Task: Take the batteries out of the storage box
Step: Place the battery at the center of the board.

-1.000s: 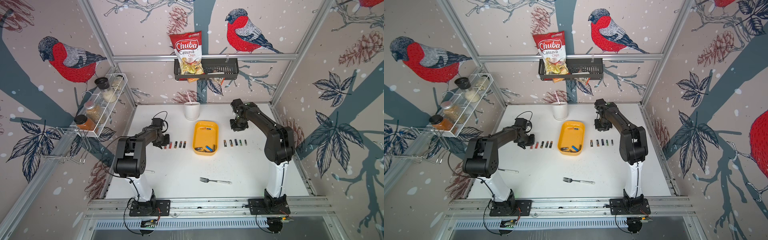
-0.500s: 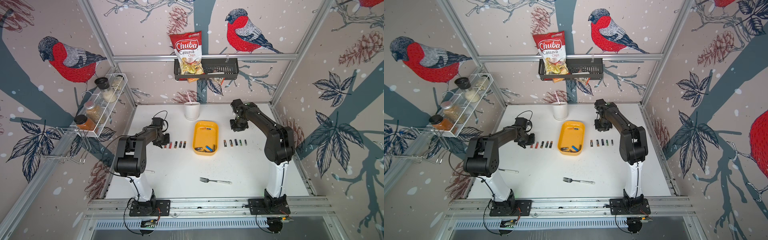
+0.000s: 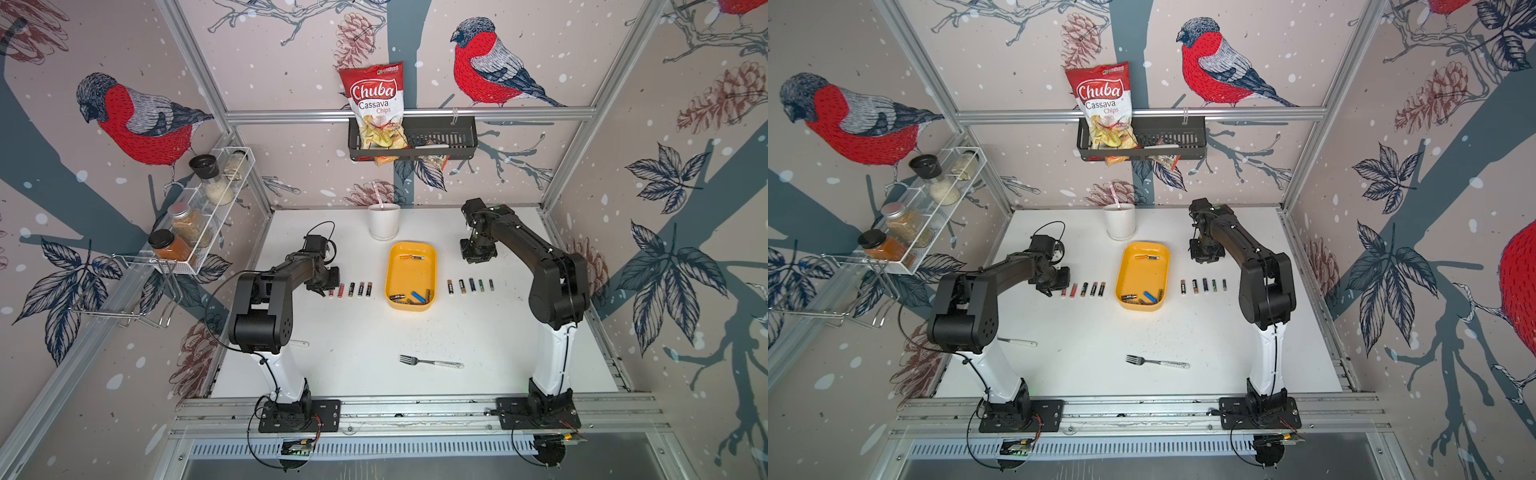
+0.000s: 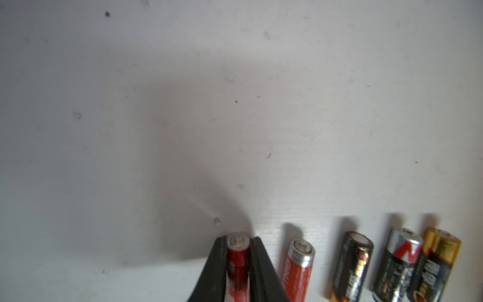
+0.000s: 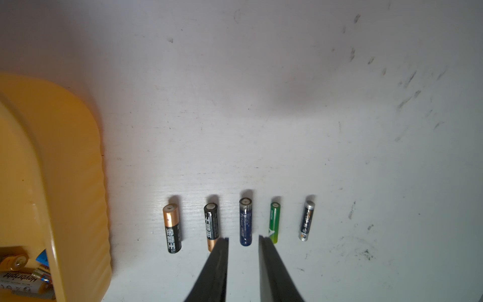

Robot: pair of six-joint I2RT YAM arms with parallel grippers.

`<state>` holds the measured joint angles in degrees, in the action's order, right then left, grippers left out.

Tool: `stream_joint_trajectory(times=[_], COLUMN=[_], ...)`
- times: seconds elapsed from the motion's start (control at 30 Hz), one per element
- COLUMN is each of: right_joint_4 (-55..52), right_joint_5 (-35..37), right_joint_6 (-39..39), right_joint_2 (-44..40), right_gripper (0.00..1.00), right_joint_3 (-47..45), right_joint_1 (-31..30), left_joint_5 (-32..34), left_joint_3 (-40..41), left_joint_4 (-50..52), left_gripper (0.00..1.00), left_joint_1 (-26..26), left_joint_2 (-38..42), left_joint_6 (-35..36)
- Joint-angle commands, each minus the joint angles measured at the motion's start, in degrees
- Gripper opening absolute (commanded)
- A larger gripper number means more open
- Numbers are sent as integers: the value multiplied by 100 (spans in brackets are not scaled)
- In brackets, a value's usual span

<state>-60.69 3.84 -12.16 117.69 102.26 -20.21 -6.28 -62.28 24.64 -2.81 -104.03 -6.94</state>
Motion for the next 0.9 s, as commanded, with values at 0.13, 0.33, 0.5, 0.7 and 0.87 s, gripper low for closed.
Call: stream_joint_trajectory(times=[0.13,0.33,0.5,0.7,0.87], right_joint_4=[-102,-110,-119,-101,-101], right_joint_5=[70,59,65,64,71], right_joint_6=[-40,-46,-41,-49,-43], right_joint_2=[-53,-56,-55,-71,-72], right_gripper=[27,27,27,27,27], right_joint_3=[49,57,66,31,31], right_joint_1=[4,1,2,1,-1], left_joint_5=[-53,-66,-70,-91,-84], left_joint_3=[31,49,49,66,80], left_joint_4=[164,163,164,148,174], left_gripper=[21,24,26,21,18], left_joint_1=[16,15,17,18,19], left_joint_2=[-48,-31,-22,57,59], left_joint_6=[72,88,87,87,96])
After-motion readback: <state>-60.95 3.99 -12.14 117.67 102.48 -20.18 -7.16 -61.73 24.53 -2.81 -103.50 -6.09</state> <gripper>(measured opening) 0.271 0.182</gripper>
